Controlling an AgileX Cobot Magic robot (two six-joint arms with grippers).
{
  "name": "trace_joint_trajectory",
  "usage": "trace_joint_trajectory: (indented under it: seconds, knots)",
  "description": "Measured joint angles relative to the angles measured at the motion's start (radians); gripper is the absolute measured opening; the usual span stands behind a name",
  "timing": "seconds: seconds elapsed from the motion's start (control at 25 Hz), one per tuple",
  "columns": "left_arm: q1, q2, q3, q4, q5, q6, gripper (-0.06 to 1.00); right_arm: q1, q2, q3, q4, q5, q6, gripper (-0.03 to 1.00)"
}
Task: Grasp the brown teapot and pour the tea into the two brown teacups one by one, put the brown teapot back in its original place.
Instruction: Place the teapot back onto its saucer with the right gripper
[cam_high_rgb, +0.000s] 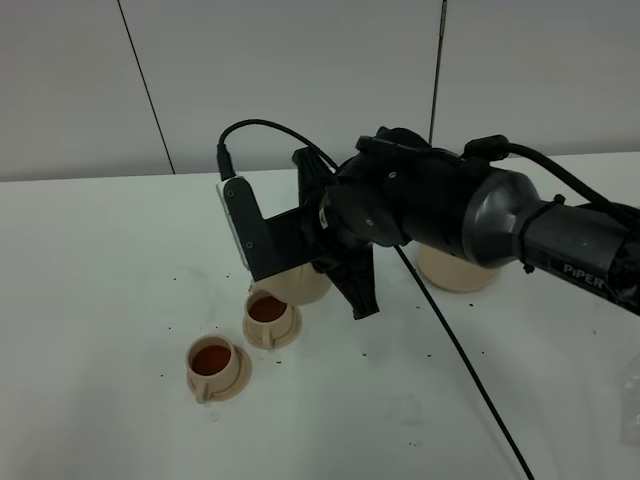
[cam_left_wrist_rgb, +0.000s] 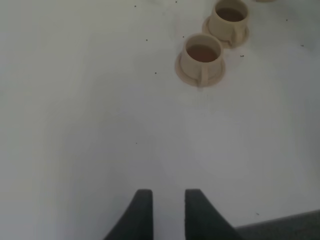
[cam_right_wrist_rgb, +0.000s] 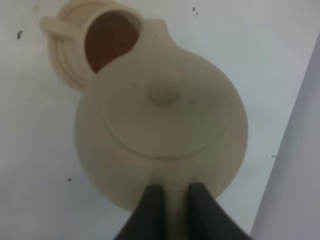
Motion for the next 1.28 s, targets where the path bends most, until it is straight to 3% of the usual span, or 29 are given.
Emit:
trace_joint_trajectory:
  seconds: [0.88, 1.28]
  knots:
    - [0.000, 0.000, 0.000, 0.000, 0.000, 0.000, 0.23, -0.147, -0.034, 0.000, 0.478, 0.039, -0.199, 0.10]
    - [0.000, 0.000, 0.000, 0.000, 0.000, 0.000, 0.23, -0.199, -0.034, 0.000, 0.768, 0.093, -0.302, 0.10]
